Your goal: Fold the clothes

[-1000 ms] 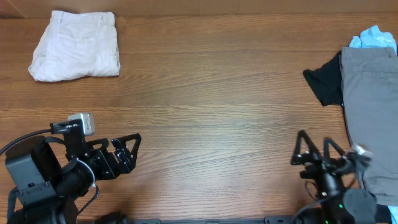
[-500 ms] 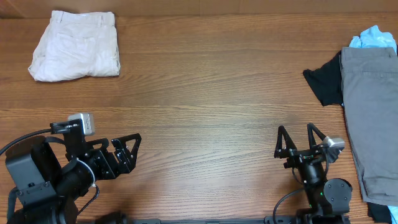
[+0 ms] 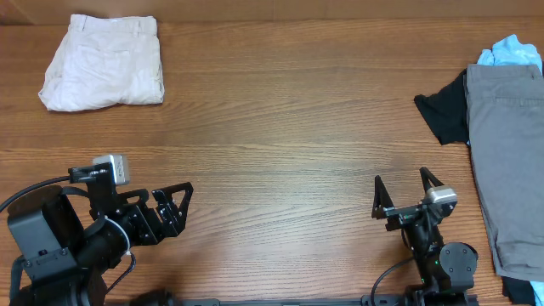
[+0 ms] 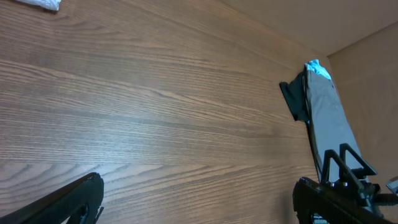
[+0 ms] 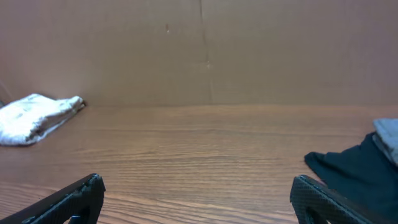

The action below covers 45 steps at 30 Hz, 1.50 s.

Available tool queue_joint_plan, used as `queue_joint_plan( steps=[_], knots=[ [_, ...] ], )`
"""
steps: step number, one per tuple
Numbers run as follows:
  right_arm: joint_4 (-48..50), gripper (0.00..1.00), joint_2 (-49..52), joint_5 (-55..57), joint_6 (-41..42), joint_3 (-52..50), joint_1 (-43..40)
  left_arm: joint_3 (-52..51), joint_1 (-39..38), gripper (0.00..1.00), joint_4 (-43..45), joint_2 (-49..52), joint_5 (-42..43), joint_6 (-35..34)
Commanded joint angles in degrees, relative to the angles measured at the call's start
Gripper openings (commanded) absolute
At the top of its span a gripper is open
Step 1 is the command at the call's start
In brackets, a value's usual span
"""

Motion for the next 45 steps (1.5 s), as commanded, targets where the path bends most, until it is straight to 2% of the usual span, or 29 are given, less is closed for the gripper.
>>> queue_joint_plan(
  steps=[1,5,18,23,45],
  knots=[
    [0.1,1.00,-0.7,-0.5,-1.3,-0.6,-0.2,0.1,0.2,1.00,0.1,0.0,0.8,1.5],
    [0.2,1.00,-0.7,-0.5,3.1,-0.6,-0.2,0.1,0.2,1.00,0.1,0.0,0.8,1.5],
    [0.2,1.00,-0.7,-0.2,3.0,-0.6,-0.2,0.1,0.2,1.00,0.1,0.0,0.8,1.5],
    [-0.5,1.00,-0.7,4.3,3.0,-0.6,-0.8,0.1,0.2,1.00,0.1,0.0,0.8,1.5],
    [-0.4,1.00,-0.7,4.1,3.0,-0.6,-2.4,0.1,0.2,1.00,0.1,0.0,0.8,1.5]
  ],
)
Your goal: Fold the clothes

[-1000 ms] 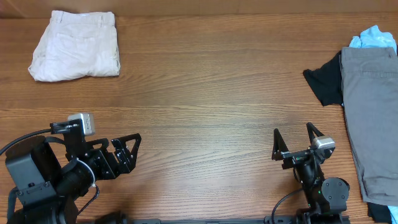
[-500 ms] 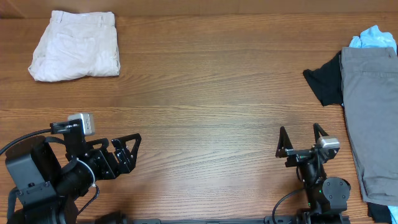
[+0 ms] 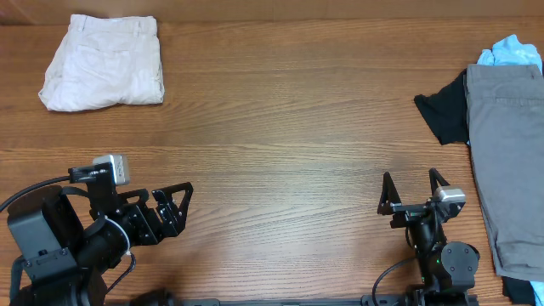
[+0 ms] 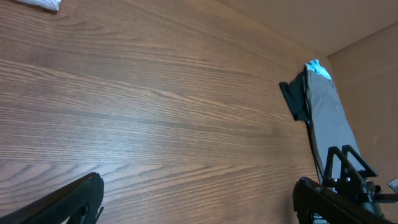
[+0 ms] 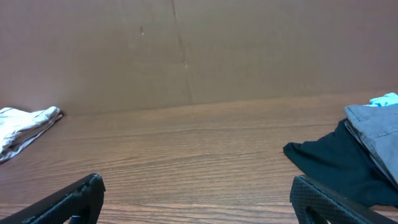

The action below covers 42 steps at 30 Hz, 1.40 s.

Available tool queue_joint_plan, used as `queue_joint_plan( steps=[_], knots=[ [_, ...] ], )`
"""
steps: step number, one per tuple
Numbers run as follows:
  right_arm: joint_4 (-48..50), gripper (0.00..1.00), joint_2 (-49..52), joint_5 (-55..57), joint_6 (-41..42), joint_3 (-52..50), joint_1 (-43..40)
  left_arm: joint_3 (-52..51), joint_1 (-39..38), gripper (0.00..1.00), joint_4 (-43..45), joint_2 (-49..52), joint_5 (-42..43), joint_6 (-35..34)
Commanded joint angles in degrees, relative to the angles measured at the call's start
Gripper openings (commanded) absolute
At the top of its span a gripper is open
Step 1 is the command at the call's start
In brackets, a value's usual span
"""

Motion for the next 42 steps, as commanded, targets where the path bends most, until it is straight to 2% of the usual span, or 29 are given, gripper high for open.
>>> queue_joint_plan(
  steps=[1,16,22,27,38,42],
  knots=[
    [0.2,1.00,-0.7,0.7,0.2,-0.6,-0.5,0.1,0.2,1.00,0.1,0.0,0.8,1.5],
    [0.2,1.00,-0.7,0.7,0.2,-0.6,-0.5,0.1,0.2,1.00,0.1,0.0,0.3,1.5],
    [0.2,1.00,-0.7,0.7,0.2,-0.6,-0.5,0.1,0.1,1.00,-0.2,-0.1,-10.4,1.5],
    [0.2,1.00,-0.7,0.7,0.2,-0.6,-0.5,-1.3,-3.5,1.00,0.3,-3.5,-10.8,1.6],
    [0.2,1.00,-0.7,0.7,0.2,-0.6,-0.5,-22.9,-12.6,1.00,24.1,-27.0,-8.8,1.5],
    [0.2,1.00,-0.7,0.7,0.2,-0.6,-0.5,-34.1,-14.5,1.00,36.8,-34.9,-7.6,0.3]
  ],
)
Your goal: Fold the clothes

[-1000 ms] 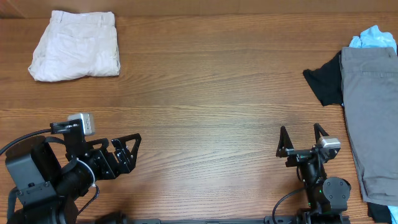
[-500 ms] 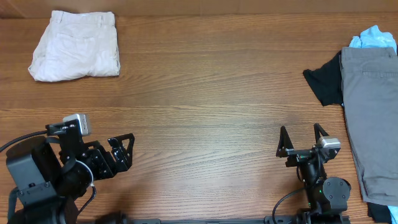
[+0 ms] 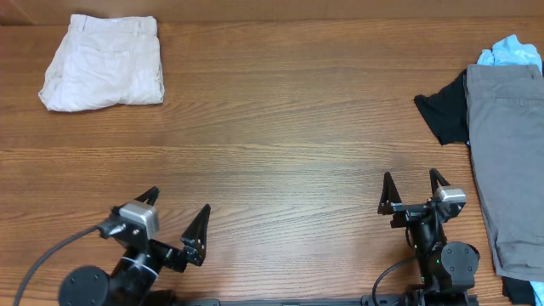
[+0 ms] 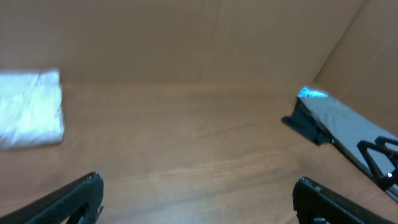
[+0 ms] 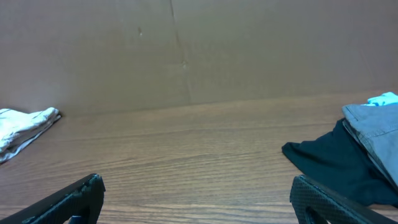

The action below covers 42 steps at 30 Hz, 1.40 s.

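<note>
A folded white garment point(image 3: 102, 61) lies at the table's far left; it shows too as the white garment point(image 4: 30, 109) and the white garment point(image 5: 25, 127). At the right edge lies a pile: grey trousers point(image 3: 510, 161) on top, a black garment point(image 3: 442, 115) beneath, a light blue one point(image 3: 508, 51) at the back. My left gripper point(image 3: 176, 219) stands open and empty near the front left. My right gripper point(image 3: 412, 185) stands open and empty at the front right, left of the pile. In the right wrist view the black garment point(image 5: 329, 165) lies ahead to the right.
The wooden table point(image 3: 289, 127) stretches between the two clothing spots. A brown cardboard wall point(image 5: 186, 50) stands behind the table's far edge, with a side wall point(image 4: 367, 56) at the right.
My left arm has drawn back toward the front edge and turned; its camera now looks level across the table instead of down at it. The right arm has not moved.
Both grippers stood open and empty near the front edge. The right gripper then shifted a little to the right and turned toward the pile. Now the left arm sits lower and further back, its gripper facing the far wall. No garment has moved.
</note>
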Available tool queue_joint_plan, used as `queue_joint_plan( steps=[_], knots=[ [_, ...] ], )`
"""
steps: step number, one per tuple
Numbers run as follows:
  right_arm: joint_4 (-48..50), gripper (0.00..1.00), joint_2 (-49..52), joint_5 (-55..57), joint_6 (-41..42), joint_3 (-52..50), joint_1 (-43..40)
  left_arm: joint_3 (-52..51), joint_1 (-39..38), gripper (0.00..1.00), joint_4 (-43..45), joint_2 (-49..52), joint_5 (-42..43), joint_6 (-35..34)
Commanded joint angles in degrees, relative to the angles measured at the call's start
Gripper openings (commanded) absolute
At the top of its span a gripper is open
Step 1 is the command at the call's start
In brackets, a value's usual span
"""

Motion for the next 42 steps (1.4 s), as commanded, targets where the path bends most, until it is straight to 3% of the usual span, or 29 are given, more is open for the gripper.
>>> queue_joint_plan(
  steps=[1,9,16,22,32,42],
  knots=[
    [0.2,1.00,-0.7,0.3,0.1,-0.6,-0.5,-10.4,-1.9,1.00,9.8,-6.4,0.9,-0.7],
    [0.2,1.00,-0.7,0.3,0.1,-0.6,-0.5,-27.3,-2.8,1.00,32.5,-9.0,-2.3,-6.6],
    [0.2,1.00,-0.7,0.3,0.1,-0.6,-0.5,-36.0,-4.8,1.00,40.9,-9.6,-10.4,-7.1],
    [0.2,1.00,-0.7,0.3,0.1,-0.6,-0.5,-40.5,-6.1,1.00,42.8,-12.7,-12.5,-4.5],
    [0.2,1.00,-0.7,0.3,0.1,-0.6,-0.5,-40.5,-6.1,1.00,38.5,-12.7,-14.4,7.8],
    [0.2,1.00,-0.7,0.3,0.1,-0.6,-0.5,-40.5,-6.0,1.00,36.9,-12.7,-23.7,9.9]
  ],
)
